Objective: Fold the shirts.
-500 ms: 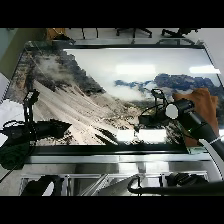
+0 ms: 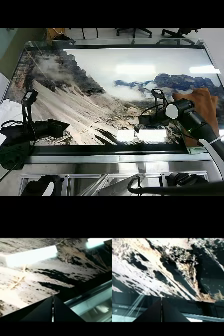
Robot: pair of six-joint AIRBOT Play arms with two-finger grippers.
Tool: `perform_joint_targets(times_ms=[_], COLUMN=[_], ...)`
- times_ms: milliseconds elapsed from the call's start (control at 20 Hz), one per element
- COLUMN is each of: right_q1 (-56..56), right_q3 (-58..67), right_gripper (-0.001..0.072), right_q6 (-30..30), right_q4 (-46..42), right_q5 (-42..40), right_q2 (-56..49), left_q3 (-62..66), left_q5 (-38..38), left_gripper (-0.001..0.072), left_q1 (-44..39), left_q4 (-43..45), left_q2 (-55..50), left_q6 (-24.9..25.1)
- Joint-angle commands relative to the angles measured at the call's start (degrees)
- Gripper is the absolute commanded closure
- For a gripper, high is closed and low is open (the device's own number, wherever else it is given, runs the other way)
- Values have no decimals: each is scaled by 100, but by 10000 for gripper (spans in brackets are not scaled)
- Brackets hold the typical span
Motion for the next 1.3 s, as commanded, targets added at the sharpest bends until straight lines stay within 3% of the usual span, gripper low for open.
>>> perform_joint_targets(times_ms=[0, 50, 100, 150, 300, 500, 750, 900, 1050, 1100, 1150, 1200, 1250], right_q1=[7, 7, 7, 7, 7, 7, 7, 7, 7, 7, 7, 7, 7], right_q3=[-2, -2, -2, -2, -2, -2, -2, -2, -2, -2, -2, -2, -2], right_gripper=[694, 694, 694, 694, 694, 694, 694, 694, 694, 694, 694, 694, 694], right_q6=[0, 0, 0, 0, 0, 0, 0, -2, 0, 0, 0, 0, 0], right_q4=[2, 2, 2, 2, 0, 2, 0, -2, 0, 0, 0, 0, 2], right_q5=[0, 0, 0, 2, 0, 0, 0, -160, -149, -151, -151, -151, -151], right_q2=[-4, -4, -4, -4, -2, -2, -2, -2, -2, -2, -2, -2, -2], left_q3=[289, 442, 625, 780, 1172, 1987, 2953, 3344, 3580, 3585, 3585, 3585, 3595], left_q5=[-7, -2, 24, 98, 632, 1803, 2122, 2087, 1871, 1773, 1593, 1384, 1228], left_gripper=[679, 623, 208, 7, 5, 5, 5, 5, 27, 189, 476, 684, 684], left_q1=[455, 649, 887, 1134, 1838, 2975, 3154, 3169, 3180, 3178, 3178, 3176, 3165], left_q4=[1191, 1700, 2199, 2592, 3434, 3515, 3517, 3523, 3556, 3679, 3827, 3928, 3954], left_q2=[4, -9, -81, -205, -944, -3353, -5407, -6109, -6529, -6614, -6693, -6741, -6749], left_q6=[-348, -402, -402, -426, -557, -542, -348, -350, -354, -358, -356, -363, -420])
